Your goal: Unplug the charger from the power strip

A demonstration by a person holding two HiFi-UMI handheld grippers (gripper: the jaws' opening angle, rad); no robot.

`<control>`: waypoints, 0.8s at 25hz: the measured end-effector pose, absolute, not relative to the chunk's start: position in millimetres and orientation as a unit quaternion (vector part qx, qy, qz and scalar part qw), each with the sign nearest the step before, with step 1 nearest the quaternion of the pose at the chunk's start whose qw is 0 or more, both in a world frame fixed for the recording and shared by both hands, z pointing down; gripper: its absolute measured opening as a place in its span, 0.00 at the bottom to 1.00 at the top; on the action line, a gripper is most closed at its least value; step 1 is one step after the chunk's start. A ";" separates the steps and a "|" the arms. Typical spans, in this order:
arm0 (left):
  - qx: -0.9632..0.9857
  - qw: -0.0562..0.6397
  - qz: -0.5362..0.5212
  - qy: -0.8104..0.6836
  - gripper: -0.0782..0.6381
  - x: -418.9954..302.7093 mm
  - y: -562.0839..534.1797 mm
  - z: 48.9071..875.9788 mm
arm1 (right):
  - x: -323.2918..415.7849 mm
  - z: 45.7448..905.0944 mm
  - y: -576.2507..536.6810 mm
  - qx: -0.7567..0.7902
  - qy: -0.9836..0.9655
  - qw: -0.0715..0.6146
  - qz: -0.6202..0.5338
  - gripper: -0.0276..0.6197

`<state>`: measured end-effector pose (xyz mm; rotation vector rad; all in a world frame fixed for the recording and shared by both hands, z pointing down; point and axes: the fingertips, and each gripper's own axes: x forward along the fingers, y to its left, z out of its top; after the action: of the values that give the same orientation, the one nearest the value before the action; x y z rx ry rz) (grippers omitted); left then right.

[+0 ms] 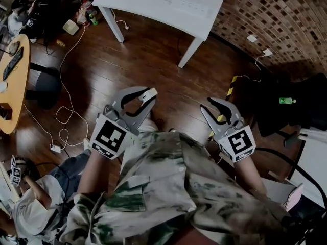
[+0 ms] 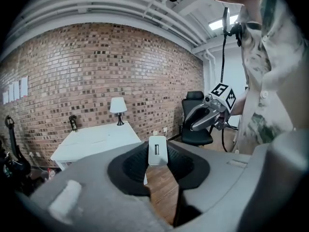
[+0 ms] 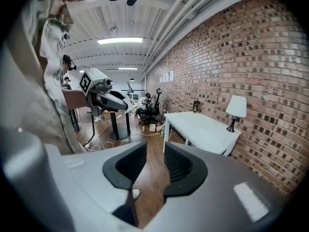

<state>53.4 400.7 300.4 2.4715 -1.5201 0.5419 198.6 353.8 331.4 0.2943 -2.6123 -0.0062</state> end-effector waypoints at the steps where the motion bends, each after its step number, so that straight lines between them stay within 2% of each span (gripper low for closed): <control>1: 0.832 0.098 0.180 -0.515 0.26 65.2 406.1 299.8 | 211.2 330.0 359.0 0.110 -0.961 0.252 -0.002 0.23; 7: 0.829 0.102 0.184 -0.517 0.26 124.7 433.8 296.4 | 262.7 316.7 392.3 0.110 -0.963 0.247 0.008 0.22; 20: 0.830 0.094 0.190 -0.516 0.26 183.9 455.7 285.1 | 312.8 303.4 417.8 0.111 -0.968 0.227 -0.007 0.22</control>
<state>183.9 455.7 285.1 2.4623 -1.5292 0.5635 312.8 417.8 303.4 0.3045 -2.6658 -0.0187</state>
